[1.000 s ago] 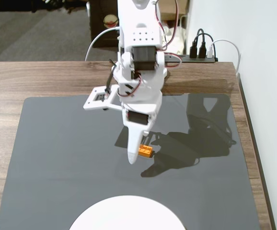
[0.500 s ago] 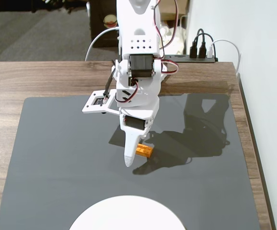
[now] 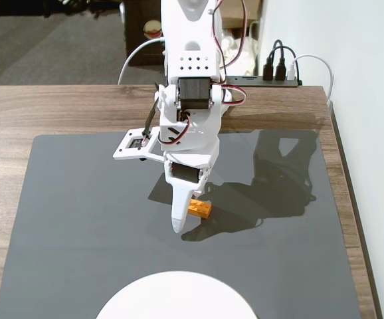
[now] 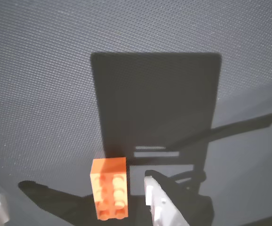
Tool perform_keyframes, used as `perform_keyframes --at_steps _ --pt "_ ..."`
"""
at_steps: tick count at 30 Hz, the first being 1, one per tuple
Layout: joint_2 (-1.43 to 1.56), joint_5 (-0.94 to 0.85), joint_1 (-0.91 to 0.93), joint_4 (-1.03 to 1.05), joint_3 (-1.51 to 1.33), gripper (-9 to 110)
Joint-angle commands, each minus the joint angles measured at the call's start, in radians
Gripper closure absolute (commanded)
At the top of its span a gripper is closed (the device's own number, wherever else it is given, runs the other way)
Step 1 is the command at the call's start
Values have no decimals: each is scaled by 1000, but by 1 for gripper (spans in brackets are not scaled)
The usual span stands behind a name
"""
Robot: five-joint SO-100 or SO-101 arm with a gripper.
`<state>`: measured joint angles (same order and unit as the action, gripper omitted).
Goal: Grasp a lego block and put it on the plate.
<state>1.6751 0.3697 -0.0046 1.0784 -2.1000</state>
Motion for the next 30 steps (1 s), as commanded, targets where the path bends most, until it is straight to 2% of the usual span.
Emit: perform_keyframes --at_steps 1,9,22,30 --pt "2 -9 8 -9 0 68" --pt "2 -9 11 -25 -8 75" --pt "-9 -6 5 -44 -8 75" --pt "-11 -3 -2 -51 -8 86"
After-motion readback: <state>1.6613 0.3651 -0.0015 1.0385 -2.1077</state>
